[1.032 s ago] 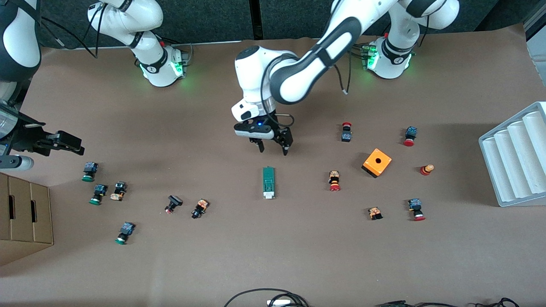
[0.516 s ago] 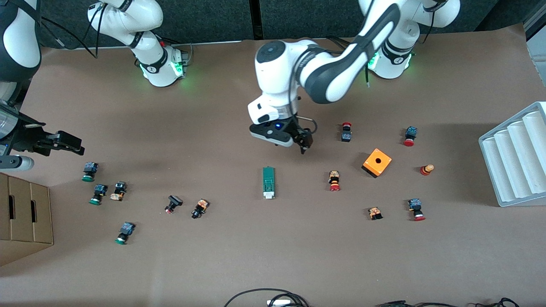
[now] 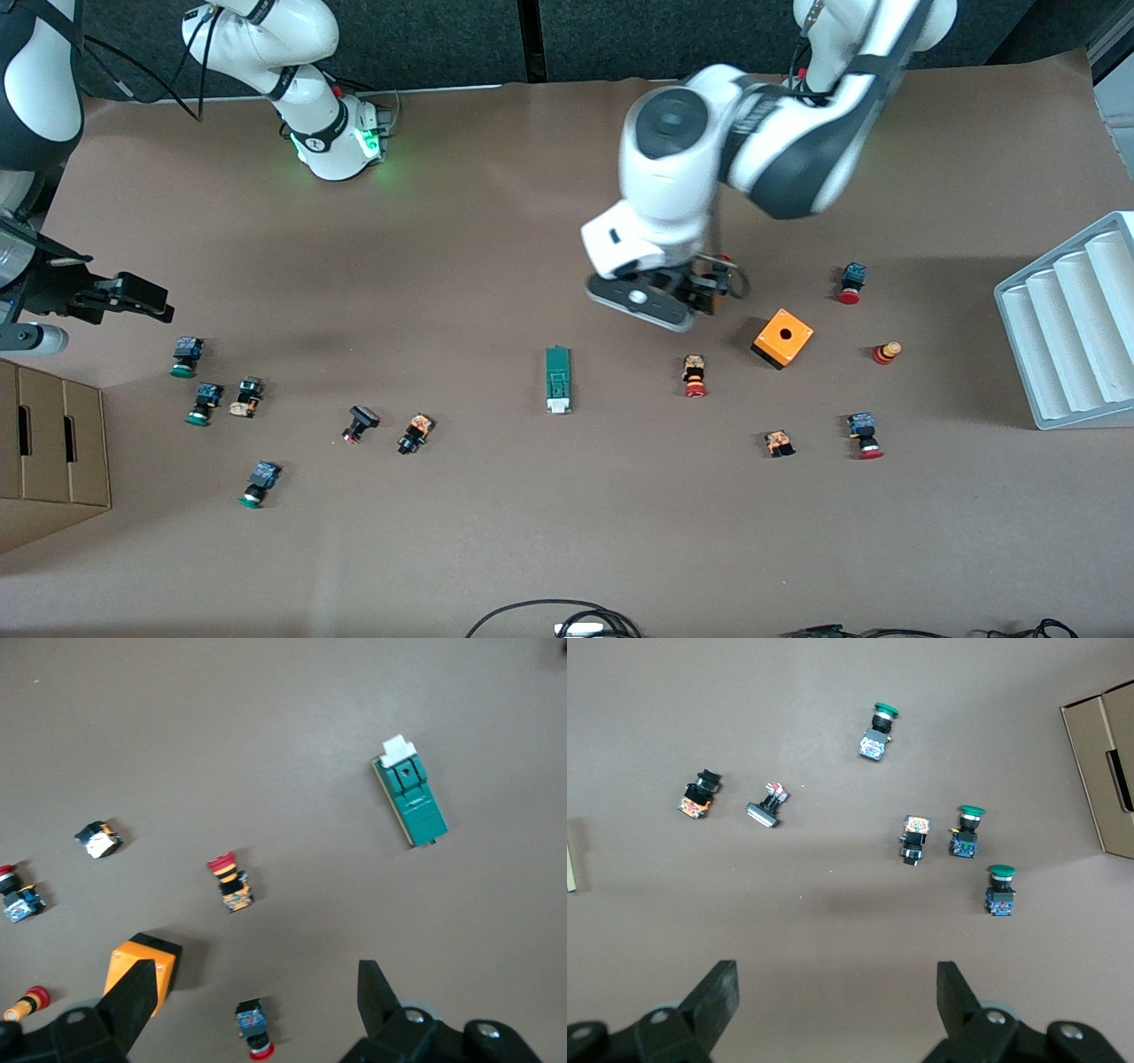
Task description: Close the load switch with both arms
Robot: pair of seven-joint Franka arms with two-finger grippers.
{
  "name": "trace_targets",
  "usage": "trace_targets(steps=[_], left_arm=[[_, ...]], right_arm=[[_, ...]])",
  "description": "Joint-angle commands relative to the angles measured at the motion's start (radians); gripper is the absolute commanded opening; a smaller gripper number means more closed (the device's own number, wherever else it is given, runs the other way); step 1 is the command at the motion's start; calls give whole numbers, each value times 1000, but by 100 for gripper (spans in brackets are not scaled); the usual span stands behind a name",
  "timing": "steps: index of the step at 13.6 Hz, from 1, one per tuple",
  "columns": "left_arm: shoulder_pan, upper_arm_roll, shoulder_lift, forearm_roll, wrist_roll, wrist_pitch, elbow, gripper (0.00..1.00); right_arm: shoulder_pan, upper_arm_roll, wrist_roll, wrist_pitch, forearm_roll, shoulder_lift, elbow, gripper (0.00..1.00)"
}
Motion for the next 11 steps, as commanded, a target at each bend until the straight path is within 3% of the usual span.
trace_targets(steps=[1, 5, 11], left_arm=[[105, -11, -55, -82, 97, -44, 10, 100], [241, -11, -115, -112, 180, -101, 13, 100], [349, -8, -151, -114, 238, -170, 28, 100]], right_arm=[[2, -2, 0, 17, -16, -11, -18, 100], [4, -2, 8, 20, -16, -7, -16, 100], [8, -1, 8, 25, -19, -6, -13, 100]])
